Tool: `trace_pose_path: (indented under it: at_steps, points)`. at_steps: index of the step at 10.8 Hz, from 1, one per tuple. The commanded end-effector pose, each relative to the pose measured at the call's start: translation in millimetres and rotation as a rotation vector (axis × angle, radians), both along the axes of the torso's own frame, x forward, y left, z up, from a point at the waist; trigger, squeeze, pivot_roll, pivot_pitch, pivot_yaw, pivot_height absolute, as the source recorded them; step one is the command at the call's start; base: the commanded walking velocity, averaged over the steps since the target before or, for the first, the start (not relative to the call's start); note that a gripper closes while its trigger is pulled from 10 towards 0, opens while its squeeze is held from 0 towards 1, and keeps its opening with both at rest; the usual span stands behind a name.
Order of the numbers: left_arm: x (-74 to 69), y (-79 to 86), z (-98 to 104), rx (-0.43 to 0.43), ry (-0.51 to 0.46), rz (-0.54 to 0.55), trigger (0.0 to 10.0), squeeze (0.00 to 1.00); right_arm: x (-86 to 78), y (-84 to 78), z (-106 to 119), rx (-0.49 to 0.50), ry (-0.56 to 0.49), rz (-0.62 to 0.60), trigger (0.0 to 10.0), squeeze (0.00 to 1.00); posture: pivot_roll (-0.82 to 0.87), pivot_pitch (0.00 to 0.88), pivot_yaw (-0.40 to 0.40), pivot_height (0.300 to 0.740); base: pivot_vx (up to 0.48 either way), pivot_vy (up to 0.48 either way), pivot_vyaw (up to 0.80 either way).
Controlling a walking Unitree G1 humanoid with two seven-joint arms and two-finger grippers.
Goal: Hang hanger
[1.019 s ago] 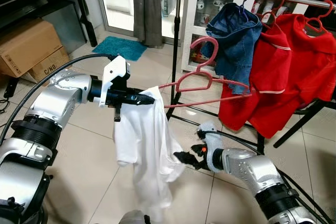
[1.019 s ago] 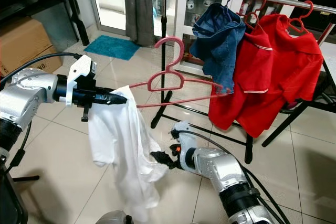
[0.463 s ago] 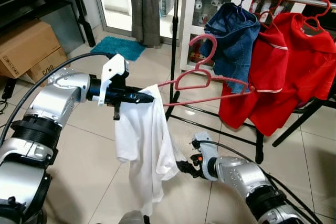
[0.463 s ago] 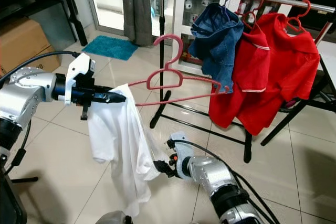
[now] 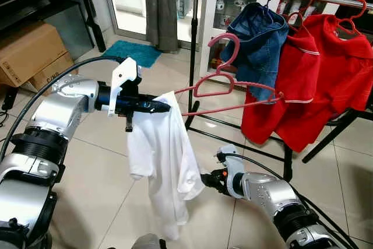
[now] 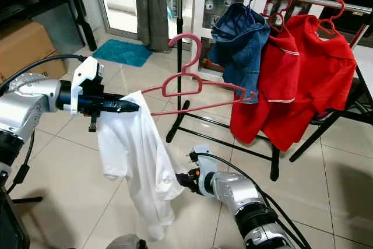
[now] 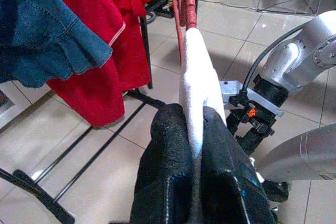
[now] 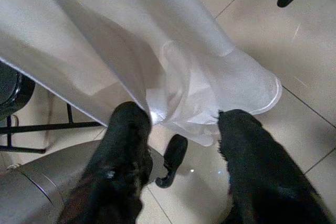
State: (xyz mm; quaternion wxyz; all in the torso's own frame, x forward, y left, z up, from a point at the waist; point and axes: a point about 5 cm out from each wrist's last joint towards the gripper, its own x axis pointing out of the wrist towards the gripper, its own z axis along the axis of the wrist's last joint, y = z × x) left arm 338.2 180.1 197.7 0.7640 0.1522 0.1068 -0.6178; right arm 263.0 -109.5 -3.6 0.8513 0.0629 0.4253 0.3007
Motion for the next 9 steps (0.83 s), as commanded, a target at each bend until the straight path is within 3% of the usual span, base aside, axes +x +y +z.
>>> trace_pose_path:
  at_steps: [1, 4, 6, 9]
  points:
    - [1.5, -1.4, 15, -0.011, -0.057, -0.011, 0.0, 0.0, 3.9, -2.4, 2, 0.009, -0.011, -0.01, 0.0, 0.0, 0.03, 0.0, 0.003, 0.723, 0.0, 0.0, 0.0]
    - [3.0, 2.2, 17, -0.008, -0.067, 0.005, 0.0, 0.0, 6.8, -8.5, 3, 0.028, -0.015, -0.044, 0.0, 0.0, 0.03, 0.0, 0.004, 0.723, 0.0, 0.0, 0.0]
    - [-0.2, 8.8, 17, -0.003, -0.067, 0.012, 0.0, 0.0, 9.9, -21.2, 4, 0.021, -0.035, -0.109, 0.0, 0.0, 0.03, 0.0, 0.006, 0.723, 0.0, 0.0, 0.0]
    - [-6.7, 21.7, 16, 0.008, -0.071, 0.043, 0.0, 0.0, 13.9, -54.6, 11, 0.064, -0.06, -0.27, 0.0, 0.0, 0.03, 0.0, 0.007, 0.723, 0.0, 0.0, 0.0]
